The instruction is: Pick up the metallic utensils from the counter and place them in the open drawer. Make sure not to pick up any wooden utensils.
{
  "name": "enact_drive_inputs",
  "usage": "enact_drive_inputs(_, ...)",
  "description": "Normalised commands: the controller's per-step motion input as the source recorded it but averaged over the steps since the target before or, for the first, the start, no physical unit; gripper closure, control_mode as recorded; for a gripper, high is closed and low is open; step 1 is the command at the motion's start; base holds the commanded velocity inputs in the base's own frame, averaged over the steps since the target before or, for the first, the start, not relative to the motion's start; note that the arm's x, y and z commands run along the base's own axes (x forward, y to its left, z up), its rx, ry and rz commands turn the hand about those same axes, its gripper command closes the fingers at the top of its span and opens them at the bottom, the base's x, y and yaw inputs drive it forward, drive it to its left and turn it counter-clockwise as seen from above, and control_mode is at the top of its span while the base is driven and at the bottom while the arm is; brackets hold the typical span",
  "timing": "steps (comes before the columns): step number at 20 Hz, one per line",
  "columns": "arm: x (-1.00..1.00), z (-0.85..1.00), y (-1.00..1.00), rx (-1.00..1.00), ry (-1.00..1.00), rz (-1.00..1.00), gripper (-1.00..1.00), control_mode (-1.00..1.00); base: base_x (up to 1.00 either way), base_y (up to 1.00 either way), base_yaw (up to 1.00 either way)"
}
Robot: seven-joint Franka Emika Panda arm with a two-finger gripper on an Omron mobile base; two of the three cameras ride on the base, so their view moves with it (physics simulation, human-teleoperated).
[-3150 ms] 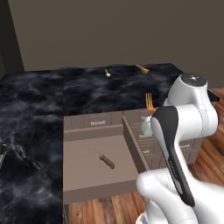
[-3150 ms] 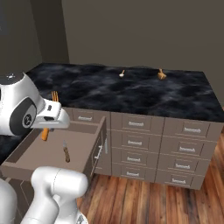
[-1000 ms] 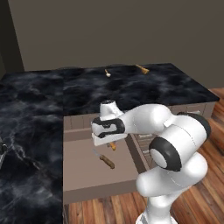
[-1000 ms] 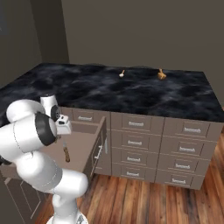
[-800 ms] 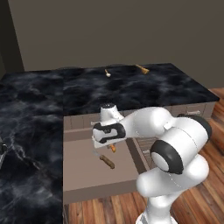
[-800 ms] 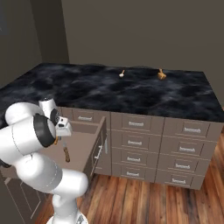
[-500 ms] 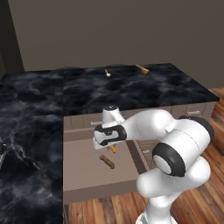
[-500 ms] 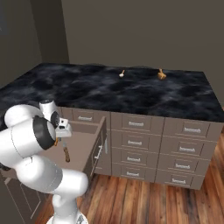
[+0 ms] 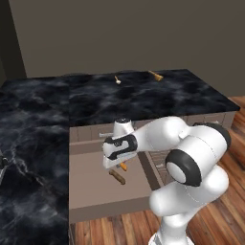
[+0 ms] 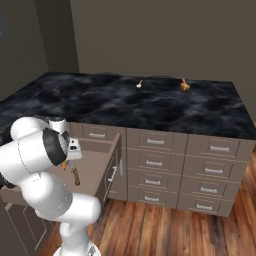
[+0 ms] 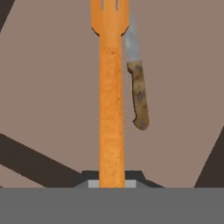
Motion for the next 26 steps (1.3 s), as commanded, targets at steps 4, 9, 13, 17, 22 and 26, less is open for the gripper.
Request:
enact_drive_inputs(4, 0.0, -0.3, 0.2, 0.0, 0.02, 0.21, 1.0, -1.0, 0.0, 0.0, 0.0)
enact_drive_inputs(9, 0.0, -0.51, 0.25, 0.0, 0.01, 0.06, 1.0, -1.0, 0.0, 0.0, 0.0)
enact_drive_inputs(13, 0.01, -0.58, 0.0, 0.0, 0.0, 0.0, 1.0, -1.0, 0.0, 0.0, 0.0)
enact_drive_inputs(17, 0.04, -0.4, 0.0, 0.0, 0.0, -0.01, 1.0, -1.0, 0.0, 0.0, 0.0)
enact_drive_inputs(22, 0.11, -0.17, 0.0, 0.0, 0.0, 0.0, 1.0, -1.0, 0.0, 0.0, 0.0)
enact_drive_inputs(26, 0.58, -0.01, 0.01, -0.01, 0.06, -0.02, 1.0, -1.0, 0.0, 0.0, 0.0)
